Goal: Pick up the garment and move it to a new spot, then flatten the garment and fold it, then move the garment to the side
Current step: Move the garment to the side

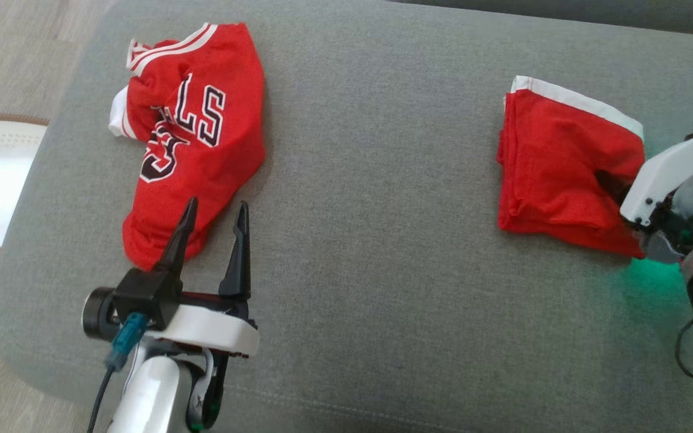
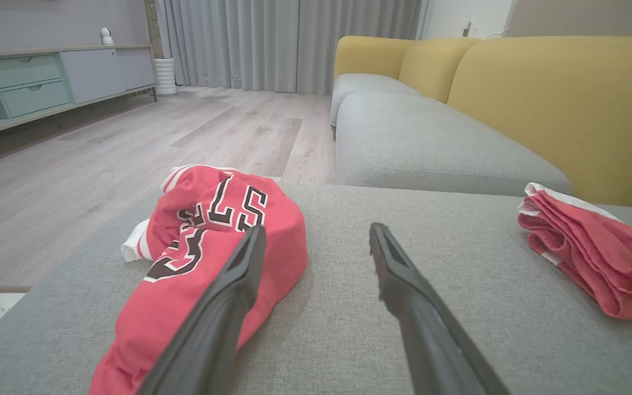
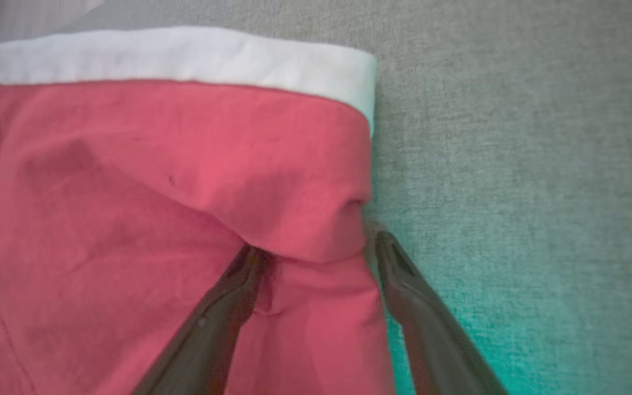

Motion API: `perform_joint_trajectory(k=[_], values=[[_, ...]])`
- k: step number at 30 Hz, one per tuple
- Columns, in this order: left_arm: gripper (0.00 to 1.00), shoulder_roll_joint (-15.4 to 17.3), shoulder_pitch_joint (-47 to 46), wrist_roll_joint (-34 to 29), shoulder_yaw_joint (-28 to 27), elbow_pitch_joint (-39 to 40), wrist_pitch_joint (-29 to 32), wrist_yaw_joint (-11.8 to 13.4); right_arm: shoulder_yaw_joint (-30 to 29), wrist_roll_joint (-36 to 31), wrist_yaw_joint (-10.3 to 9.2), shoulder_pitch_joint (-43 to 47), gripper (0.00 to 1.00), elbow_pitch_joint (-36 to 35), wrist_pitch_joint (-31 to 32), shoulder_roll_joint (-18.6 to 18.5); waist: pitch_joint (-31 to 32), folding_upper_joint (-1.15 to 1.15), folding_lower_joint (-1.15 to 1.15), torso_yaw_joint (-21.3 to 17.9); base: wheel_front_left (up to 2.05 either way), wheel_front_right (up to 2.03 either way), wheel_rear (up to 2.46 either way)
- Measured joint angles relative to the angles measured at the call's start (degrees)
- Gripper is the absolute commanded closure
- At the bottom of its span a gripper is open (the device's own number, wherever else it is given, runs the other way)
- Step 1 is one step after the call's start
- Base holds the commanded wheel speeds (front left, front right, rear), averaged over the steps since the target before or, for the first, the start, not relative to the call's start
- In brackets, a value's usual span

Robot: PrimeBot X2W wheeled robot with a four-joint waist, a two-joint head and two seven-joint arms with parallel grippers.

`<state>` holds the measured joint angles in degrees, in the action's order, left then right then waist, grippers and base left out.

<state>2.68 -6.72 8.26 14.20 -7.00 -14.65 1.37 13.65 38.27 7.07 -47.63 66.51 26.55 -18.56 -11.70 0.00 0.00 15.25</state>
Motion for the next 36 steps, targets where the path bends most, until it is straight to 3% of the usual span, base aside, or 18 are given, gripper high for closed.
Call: perform_joint_trajectory(k=[1,2,3,13,24,30,36], values=[[0.0,0.0,0.0,0.0,-0.01,-0.01,0.0,0.01,0.02,0.62,0.0,-0.32,0.26,0.25,0.26,-0.04,-0.01,0.0,0.0,0.1,0.0,0.0,0.0],[0.0,0.0,0.0,0.0,-0.07,-0.03,0.0,0.16,0.29,0.86,0.0,-0.34,0.73,0.36,0.25,-0.04,0.1,0.0,0.0,0.06,0.0,0.0,0.0],[0.0,0.0,0.01,0.0,-0.09,-0.04,0.0,0.15,0.62,1.07,0.0,-0.29,1.0,0.49,0.24,-0.03,0.29,0.0,0.0,-0.11,0.0,0.0,0.0],[0.0,0.02,0.09,3.15,1.46,-0.9,0.0,-2.08,6.75,1.56,0.0,0.3,1.0,-1.38,-6.92,0.31,3.45,0.0,0.0,-5.07,0.0,0.0,0.0],[0.0,0.02,-2.36,4.93,7.21,-6.15,0.0,-4.74,15.6,5.31,0.0,0.26,1.0,-6.61,-8.79,-1.35,6.28,0.0,0.0,-17.39,0.0,0.0,0.0],[0.0,0.01,-5.33,6.2,11.22,-7.48,0.0,-5.98,20.25,7.17,0.0,-0.01,1.0,-8.9,-12.36,-4.81,4.82,0.0,0.0,-23.81,0.0,0.0,0.0],[0.0,0.11,-8.55,5.93,12.71,-8.5,0.02,-6.48,24.98,7.06,0.0,-3.32,1.0,-9.55,-16.61,-8.32,0.34,0.0,0.0,-25.74,0.0,0.0,0.0]])
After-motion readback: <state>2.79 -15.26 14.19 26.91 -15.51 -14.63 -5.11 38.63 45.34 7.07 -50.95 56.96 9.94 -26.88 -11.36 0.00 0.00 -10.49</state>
